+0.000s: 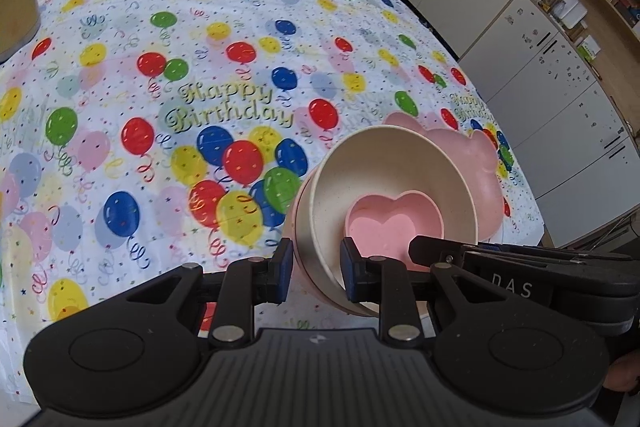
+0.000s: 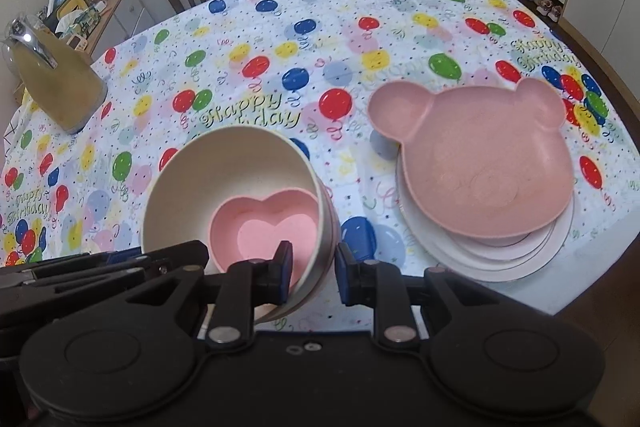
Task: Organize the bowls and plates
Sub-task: 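Lift the nested bowls with both grippers and carry them over the bear plate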
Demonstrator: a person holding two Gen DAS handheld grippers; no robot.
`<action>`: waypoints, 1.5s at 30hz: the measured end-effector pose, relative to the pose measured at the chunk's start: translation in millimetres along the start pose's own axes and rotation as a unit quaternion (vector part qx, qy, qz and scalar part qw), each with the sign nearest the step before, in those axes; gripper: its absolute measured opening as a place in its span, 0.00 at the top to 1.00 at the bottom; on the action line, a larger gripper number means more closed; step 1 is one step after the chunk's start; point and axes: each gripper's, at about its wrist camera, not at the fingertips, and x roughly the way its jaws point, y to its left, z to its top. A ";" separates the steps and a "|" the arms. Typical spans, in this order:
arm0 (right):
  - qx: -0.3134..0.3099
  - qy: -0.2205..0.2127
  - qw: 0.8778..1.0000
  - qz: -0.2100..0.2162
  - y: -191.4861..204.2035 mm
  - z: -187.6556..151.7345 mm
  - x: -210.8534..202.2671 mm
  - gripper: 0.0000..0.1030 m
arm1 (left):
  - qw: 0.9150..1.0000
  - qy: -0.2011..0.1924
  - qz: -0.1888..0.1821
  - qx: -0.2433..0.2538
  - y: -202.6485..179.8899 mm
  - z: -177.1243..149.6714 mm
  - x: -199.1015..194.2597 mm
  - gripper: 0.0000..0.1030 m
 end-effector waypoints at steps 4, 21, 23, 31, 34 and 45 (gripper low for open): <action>-0.001 -0.006 1.000 0.001 -18.0 9.8 -6.9 0.80 | 1.000 -0.001 0.003 0.008 -23.7 7.9 6.4 0.76; -0.004 -0.003 1.000 0.009 -120.3 56.7 -5.2 0.80 | 1.000 0.005 0.014 0.017 -116.0 45.6 66.1 0.76; -0.003 -0.002 1.000 0.010 -130.3 60.9 -3.0 0.80 | 1.000 0.007 0.015 0.019 -124.3 49.8 74.1 0.76; 0.003 0.011 1.000 0.007 -165.5 74.4 8.3 0.80 | 0.999 0.021 0.017 0.025 -151.2 62.2 104.5 0.76; 0.005 0.017 1.000 0.006 -176.3 78.0 14.1 0.80 | 0.999 0.028 0.020 0.027 -158.8 64.6 115.4 0.76; 0.008 0.043 0.999 0.005 -196.1 82.4 33.0 0.80 | 0.998 0.048 0.028 0.026 -166.8 65.8 142.4 0.76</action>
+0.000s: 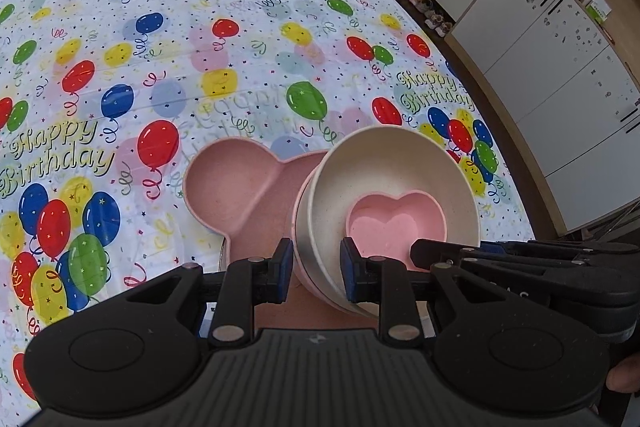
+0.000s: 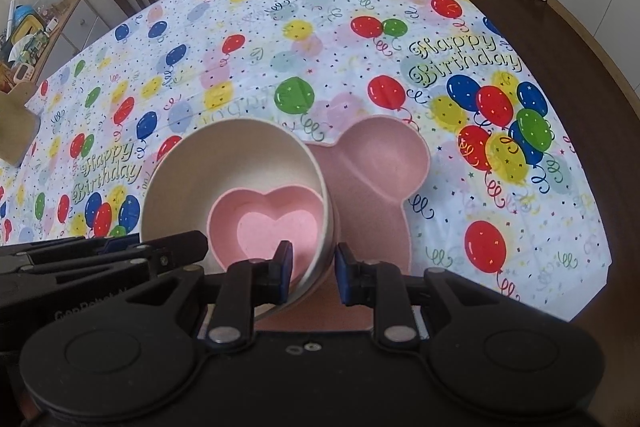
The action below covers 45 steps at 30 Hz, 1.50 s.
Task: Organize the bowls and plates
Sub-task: 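Lift the nested bowls with both grippers and carry them over the bear plate, then lower the nested bowls onto the bear plate and open both grippers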
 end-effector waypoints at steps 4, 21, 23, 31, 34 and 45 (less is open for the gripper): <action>-0.001 0.007 1.000 0.001 -2.3 0.9 4.4 0.80 | 1.000 0.005 0.004 -0.002 -0.6 0.5 5.7 0.76; 0.001 0.011 1.000 0.006 -7.8 2.4 8.0 0.74 | 1.000 -0.002 0.004 -0.001 -4.4 2.3 7.8 0.77; 0.001 0.009 1.000 0.007 -8.3 1.9 7.1 0.72 | 1.000 -0.005 0.006 -0.002 -5.2 2.9 6.8 0.77; 0.001 -0.003 1.000 0.006 -11.1 -0.5 -0.5 0.68 | 1.000 -0.022 0.012 0.001 -6.3 -0.8 -1.6 0.77; -0.005 -0.007 1.000 0.006 -9.2 -3.3 -4.1 0.67 | 1.000 -0.029 0.013 0.002 -6.2 -4.0 -6.7 0.76; -0.015 -0.042 0.999 -0.005 6.9 -18.9 -28.4 0.56 | 0.998 -0.064 0.005 0.024 -2.0 -19.1 -37.3 0.70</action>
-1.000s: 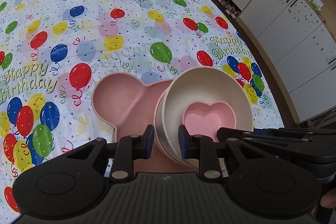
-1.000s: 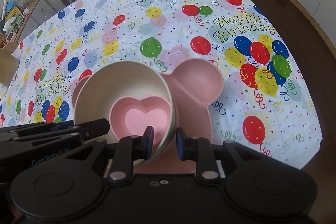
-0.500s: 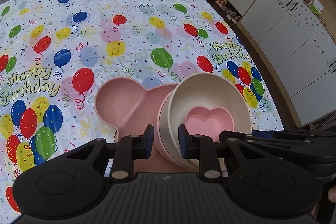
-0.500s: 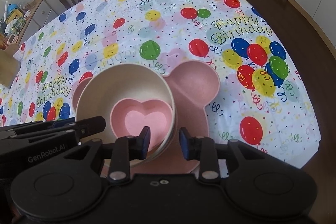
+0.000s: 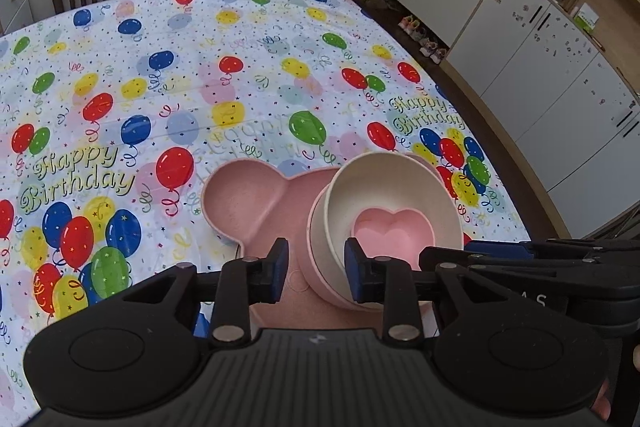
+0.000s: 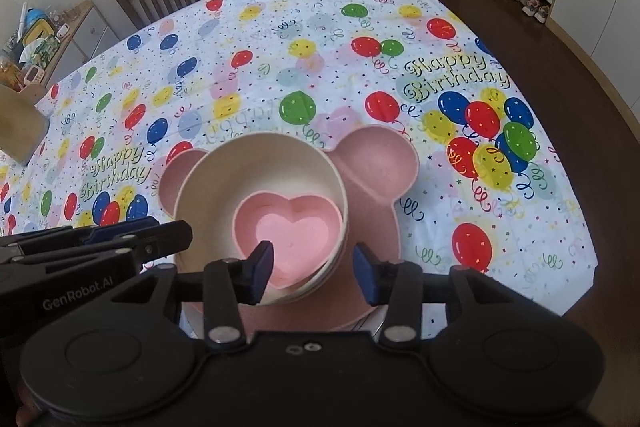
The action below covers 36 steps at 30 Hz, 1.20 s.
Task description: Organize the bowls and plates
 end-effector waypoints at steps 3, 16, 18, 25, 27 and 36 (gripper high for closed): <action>-0.009 -0.013 1.000 -0.001 9.8 -6.1 -9.8 0.53 | 1.000 -0.016 -0.004 0.007 3.8 -4.1 -12.6 0.49; -0.010 -0.059 0.998 -0.010 32.6 -32.3 -46.1 0.39 | 0.998 -0.051 -0.015 0.032 16.8 -22.4 -58.9 0.39; -0.009 -0.063 0.998 -0.009 34.6 -36.6 -51.3 0.38 | 0.998 -0.055 -0.015 0.037 17.3 -25.1 -64.5 0.38; -0.016 -0.097 0.995 -0.007 40.0 -48.1 -72.5 0.31 | 0.996 -0.074 -0.009 0.045 21.0 -33.3 -82.5 0.26; -0.020 -0.110 0.994 -0.003 41.2 -52.3 -80.2 0.25 | 0.996 -0.079 -0.008 0.046 22.1 -36.1 -87.8 0.24; -0.062 -0.176 0.982 0.010 56.9 -68.6 -112.9 0.11 | 0.993 -0.109 -0.012 0.054 26.3 -48.3 -107.7 0.13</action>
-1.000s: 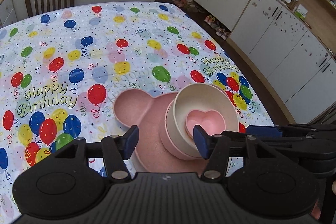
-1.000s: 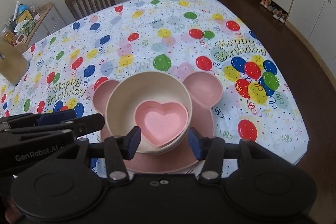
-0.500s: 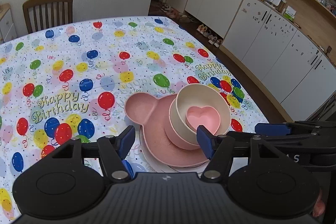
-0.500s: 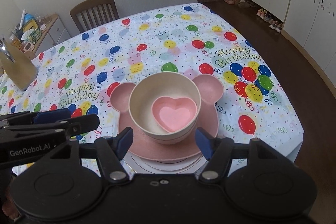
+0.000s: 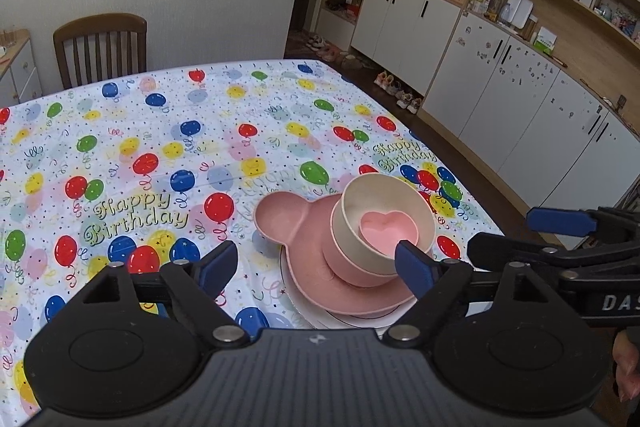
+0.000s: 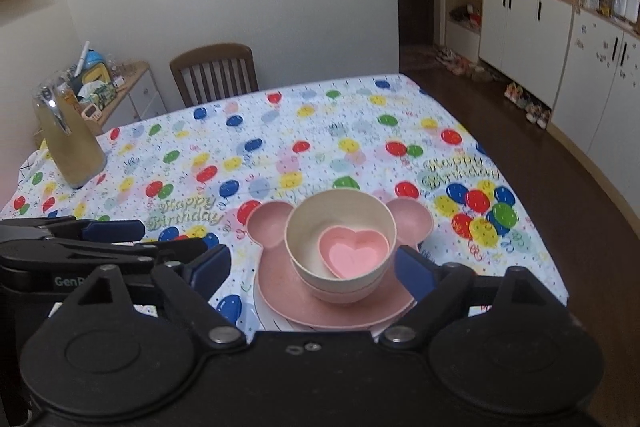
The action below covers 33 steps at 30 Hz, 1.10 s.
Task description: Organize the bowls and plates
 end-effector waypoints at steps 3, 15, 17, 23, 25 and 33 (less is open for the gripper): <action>-0.012 -0.021 1.000 0.004 4.5 -0.8 -9.6 0.07 | 1.000 -0.012 -0.005 0.004 0.8 -3.4 -8.3 0.01; -0.024 -0.073 0.997 0.016 14.7 -13.9 -31.5 0.00 | 1.000 -0.026 -0.012 0.004 7.9 -14.2 -31.3 0.01; -0.019 -0.073 0.997 0.016 15.0 -16.6 -33.2 0.00 | 1.000 -0.026 -0.012 0.003 8.6 -16.1 -34.7 0.01; 0.002 -0.082 0.997 0.003 16.2 -28.1 -41.1 0.00 | 1.000 -0.021 -0.014 0.001 7.5 -23.4 -43.9 0.01; 0.009 -0.081 0.997 -0.002 17.0 -32.7 -43.6 0.00 | 1.000 -0.021 -0.015 0.001 6.9 -25.8 -46.5 0.01; 0.030 -0.090 0.995 -0.030 23.0 -50.9 -51.7 0.00 | 0.999 -0.031 -0.007 -0.006 6.6 -29.2 -53.3 0.01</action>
